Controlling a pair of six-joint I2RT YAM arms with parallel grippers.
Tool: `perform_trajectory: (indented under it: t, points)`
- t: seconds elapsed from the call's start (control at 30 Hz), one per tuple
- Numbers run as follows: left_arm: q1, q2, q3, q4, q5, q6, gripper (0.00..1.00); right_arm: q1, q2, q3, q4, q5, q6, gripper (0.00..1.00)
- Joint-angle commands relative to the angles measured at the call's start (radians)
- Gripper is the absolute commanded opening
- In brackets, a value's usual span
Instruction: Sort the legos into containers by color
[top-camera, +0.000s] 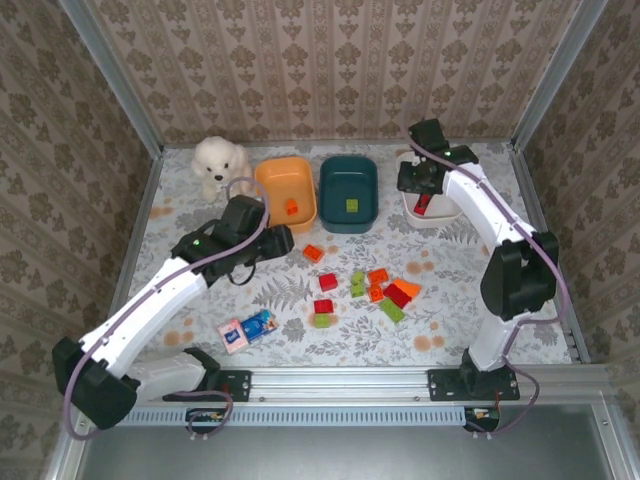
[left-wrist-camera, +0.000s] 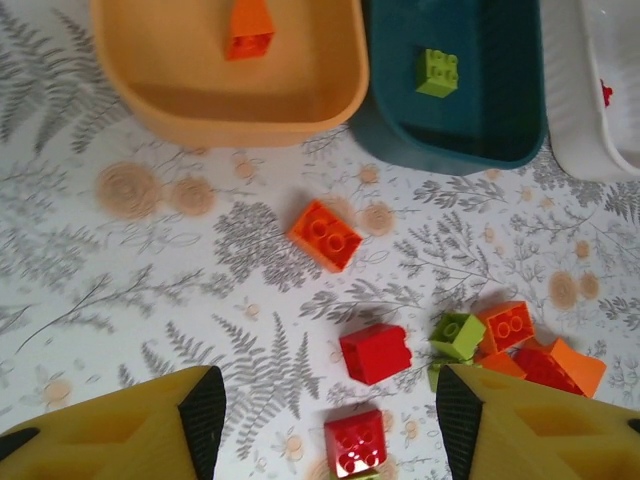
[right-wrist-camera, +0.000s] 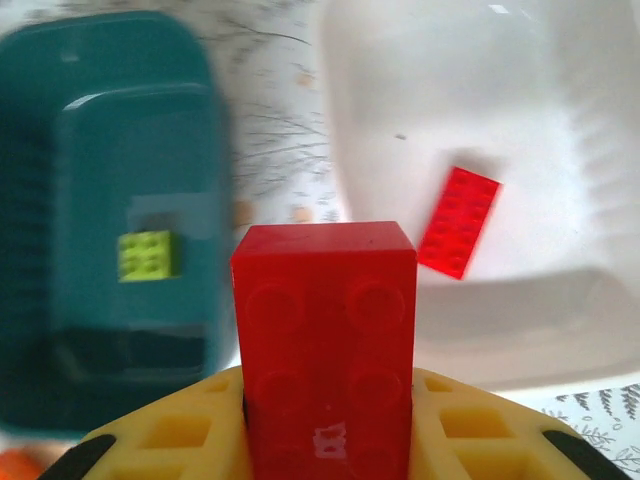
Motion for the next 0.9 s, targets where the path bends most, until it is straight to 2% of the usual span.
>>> perform_trajectory:
  t: [0.0,0.2,0.4,0.6,0.87]
  points:
    - [-0.01,0.041,0.066,0.058,0.044,0.055,0.61,-0.053,0.119,0.08,-0.006,-0.068,0.051,0.33]
    - [-0.016,0.074,0.092,0.053,0.043,0.065,0.62,-0.101,0.368,0.342,-0.064,-0.107,0.046,0.35]
    - [-0.018,0.073,0.093,0.033,0.028,0.064,0.62,-0.134,0.532,0.508,-0.093,-0.122,0.052,0.36]
    - [-0.023,0.079,0.076,0.02,0.024,0.056,0.62,-0.159,0.637,0.61,-0.122,-0.15,0.053,0.38]
    - [-0.039,0.097,0.078,0.016,0.012,0.042,0.62,-0.167,0.684,0.651,-0.145,-0.183,0.061,0.43]
